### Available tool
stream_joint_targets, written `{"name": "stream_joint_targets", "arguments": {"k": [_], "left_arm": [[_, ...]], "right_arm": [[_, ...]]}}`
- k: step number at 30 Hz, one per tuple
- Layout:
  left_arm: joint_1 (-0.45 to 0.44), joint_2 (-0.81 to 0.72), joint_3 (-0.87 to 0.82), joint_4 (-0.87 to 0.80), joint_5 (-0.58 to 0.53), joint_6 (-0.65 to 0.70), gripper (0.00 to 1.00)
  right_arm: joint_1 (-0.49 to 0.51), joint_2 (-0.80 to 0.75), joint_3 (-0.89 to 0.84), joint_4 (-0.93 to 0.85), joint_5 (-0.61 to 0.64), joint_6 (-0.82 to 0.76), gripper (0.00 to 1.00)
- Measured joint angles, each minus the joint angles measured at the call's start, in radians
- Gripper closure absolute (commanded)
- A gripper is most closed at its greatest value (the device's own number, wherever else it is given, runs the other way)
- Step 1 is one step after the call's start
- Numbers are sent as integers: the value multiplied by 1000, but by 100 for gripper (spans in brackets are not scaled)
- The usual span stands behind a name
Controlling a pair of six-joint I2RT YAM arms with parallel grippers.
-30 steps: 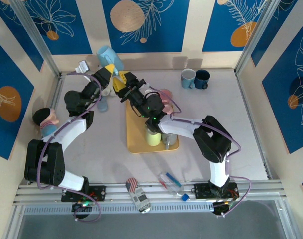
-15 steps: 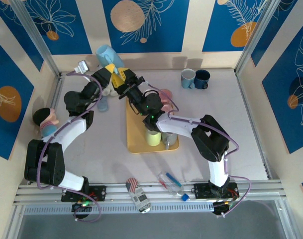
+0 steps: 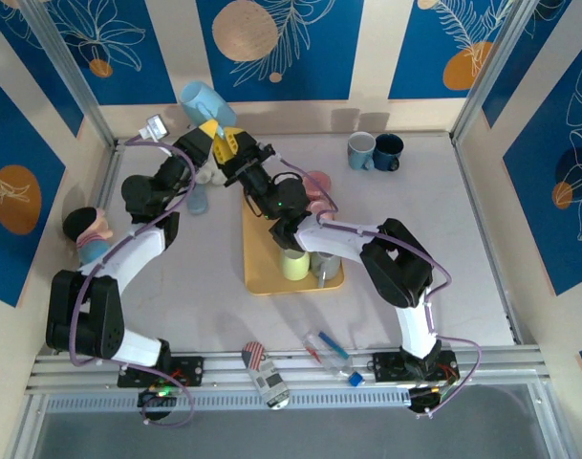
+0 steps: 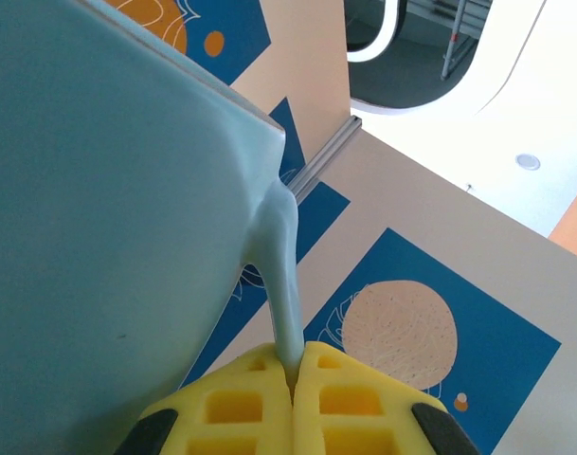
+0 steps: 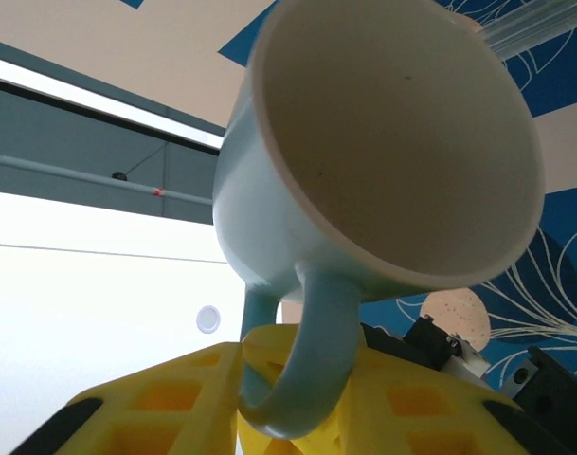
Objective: Turn the mug right side up
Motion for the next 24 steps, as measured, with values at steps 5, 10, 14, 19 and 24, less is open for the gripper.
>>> {"name": "stream_joint_targets", "arguments": {"k": [5, 10, 14, 19, 24], "left_arm": [[-1, -18, -8, 0, -2, -1, 100], [-1, -34, -37, 1, -19, -3, 90], [-1, -39, -60, -2, -18, -7, 79], [-7, -41, -68, -18, 6, -5, 61], [-13, -53, -68, -35, 25, -3, 46]], "right_arm": [[-8, 0, 4, 33, -3, 15, 95], [-25, 0, 2, 29, -55, 16, 100], [-49, -5, -10, 18, -113, 14, 100], [-85, -20, -33, -12, -174, 10, 100], [-117, -26, -39, -24, -246, 10, 100]]}}
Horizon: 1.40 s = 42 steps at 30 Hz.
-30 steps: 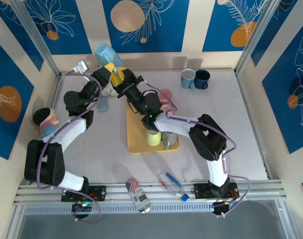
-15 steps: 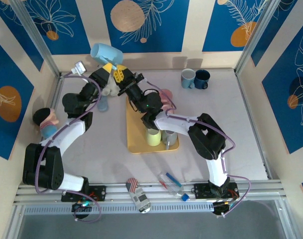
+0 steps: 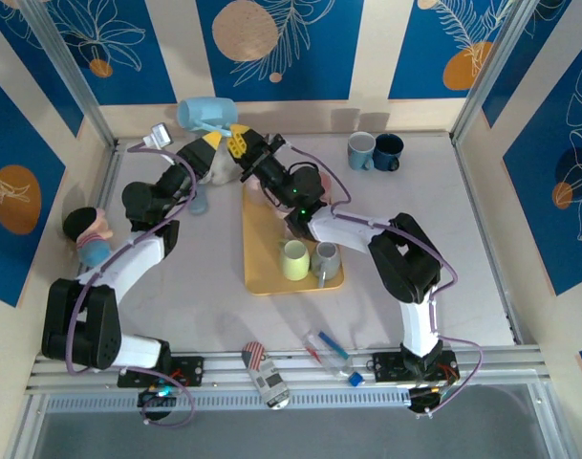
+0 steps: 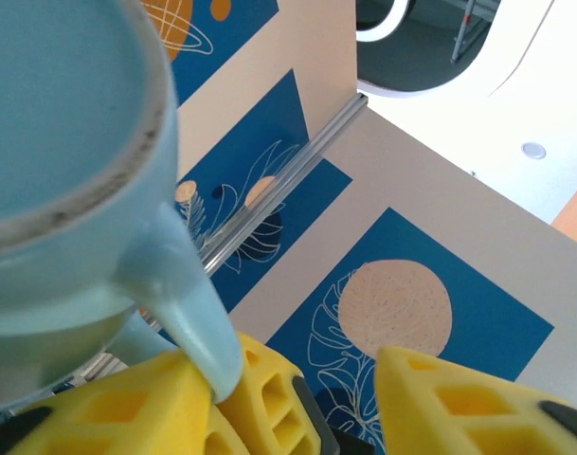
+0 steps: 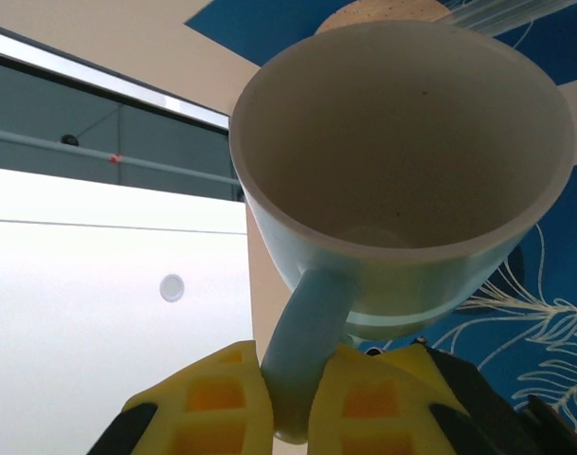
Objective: Turn the mug right side up
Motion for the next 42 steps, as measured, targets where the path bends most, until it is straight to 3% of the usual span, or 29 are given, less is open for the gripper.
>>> {"name": "stream_joint_targets", "arguments": {"k": [6, 18, 30, 42], "left_arm": [[-2, -19, 0, -30, 21, 0, 40], [0, -100, -6, -85, 59, 19, 32], [6, -194, -6, -404, 151, 193, 28], [19, -224, -6, -645, 193, 340, 27]], "right_arm": [[-38, -9, 0, -8, -117, -55, 100], [-128, -112, 0, -113, -337, -418, 100], [-144, -166, 21, -311, -550, -833, 100], [-138, -212, 38, -416, -579, -1083, 100]]}}
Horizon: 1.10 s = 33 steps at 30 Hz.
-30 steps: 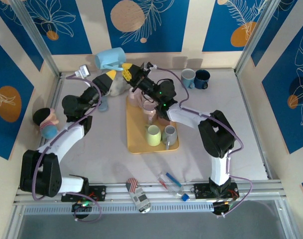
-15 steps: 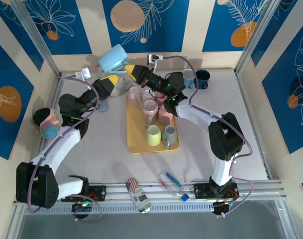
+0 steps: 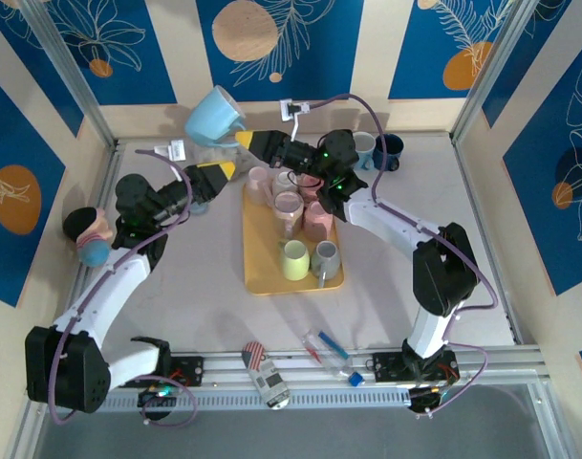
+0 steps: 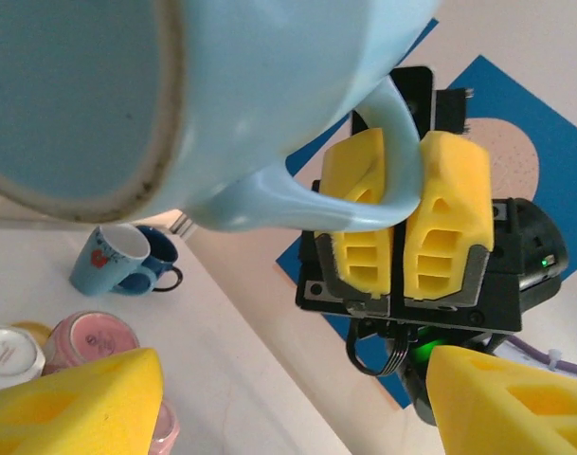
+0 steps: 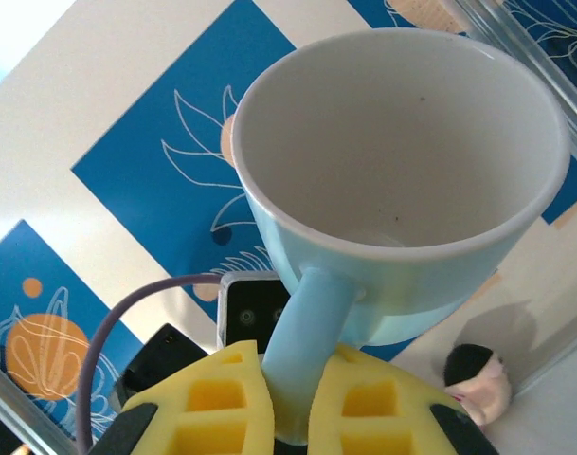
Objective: Turn the mug right side up
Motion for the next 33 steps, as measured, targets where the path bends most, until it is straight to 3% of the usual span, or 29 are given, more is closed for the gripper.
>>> {"name": "stream_joint_targets", "arguments": {"k": [15, 33], "left_arm": [[5, -34, 5, -251, 2, 192, 25], [6, -13, 50, -467, -7, 408, 25]], "right_arm": [[-27, -240, -71, -290, 76, -402, 100], [-214, -428, -227, -638, 265, -785, 100]]}}
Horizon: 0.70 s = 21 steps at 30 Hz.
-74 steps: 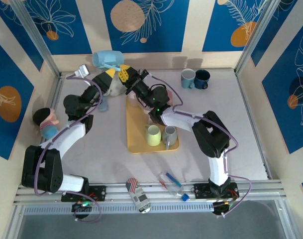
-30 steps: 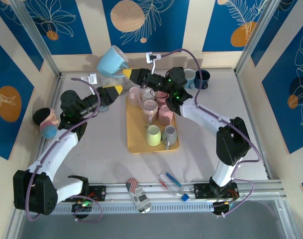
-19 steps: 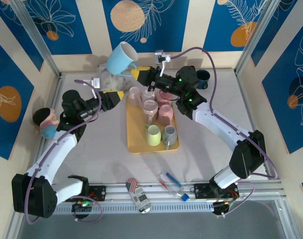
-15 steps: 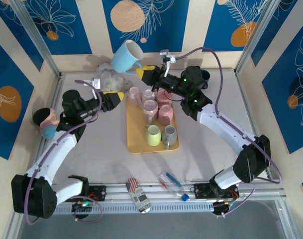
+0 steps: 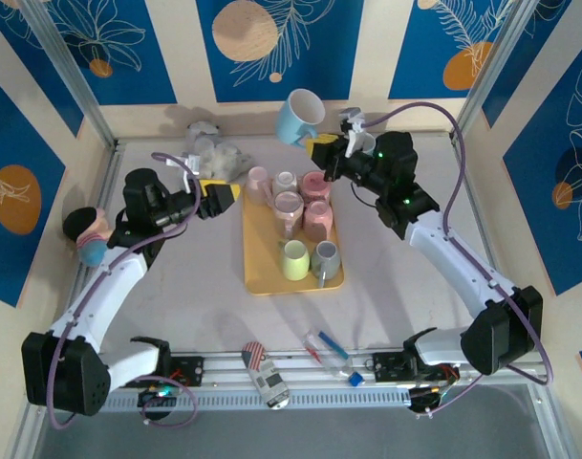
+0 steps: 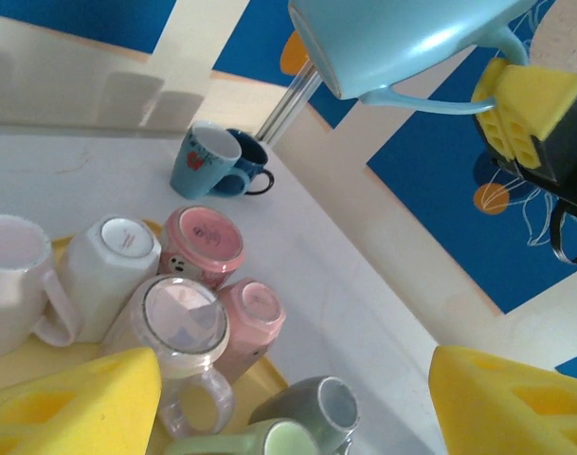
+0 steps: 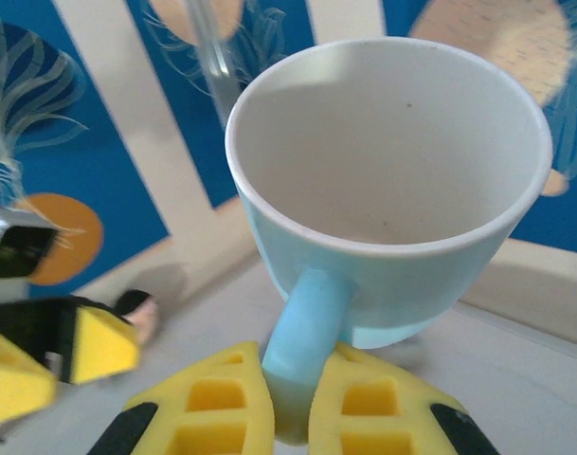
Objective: Turn the mug right side up
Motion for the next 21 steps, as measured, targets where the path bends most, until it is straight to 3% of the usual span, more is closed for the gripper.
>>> {"name": "stream_joint_targets", "arguments": {"k": [13, 21], "left_arm": [[-30, 79, 0, -40, -42, 74, 26], [-59, 123, 0, -40, -67, 96, 25]], "right_arm": [[-167, -6, -84, -121, 146, -216, 100], [-323, 48, -107, -135, 278, -242, 100]]}}
